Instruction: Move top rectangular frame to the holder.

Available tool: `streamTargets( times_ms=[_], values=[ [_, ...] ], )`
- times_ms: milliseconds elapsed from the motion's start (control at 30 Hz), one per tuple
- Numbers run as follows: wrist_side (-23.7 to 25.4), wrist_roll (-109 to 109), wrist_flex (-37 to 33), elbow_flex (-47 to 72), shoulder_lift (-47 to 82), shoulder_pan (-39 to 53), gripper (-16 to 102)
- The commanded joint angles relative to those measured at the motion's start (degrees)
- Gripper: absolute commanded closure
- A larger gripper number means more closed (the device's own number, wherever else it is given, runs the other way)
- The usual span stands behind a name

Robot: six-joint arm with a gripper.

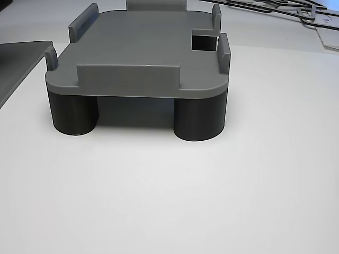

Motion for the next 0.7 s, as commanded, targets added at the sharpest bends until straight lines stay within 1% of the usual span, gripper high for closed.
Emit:
streamTargets(
  times_ms=[0, 267, 667],
  values=[
    [-0.1, -0.2, -0.2, -1.1, 0.7, -1.2, 11],
    [-0.4, -0.7, 0.1, -2.8, -1.4, -1.5, 12],
    [-0.4, -1.7, -1.0, -1.9, -1.9, -2.6, 31]
  ],
)
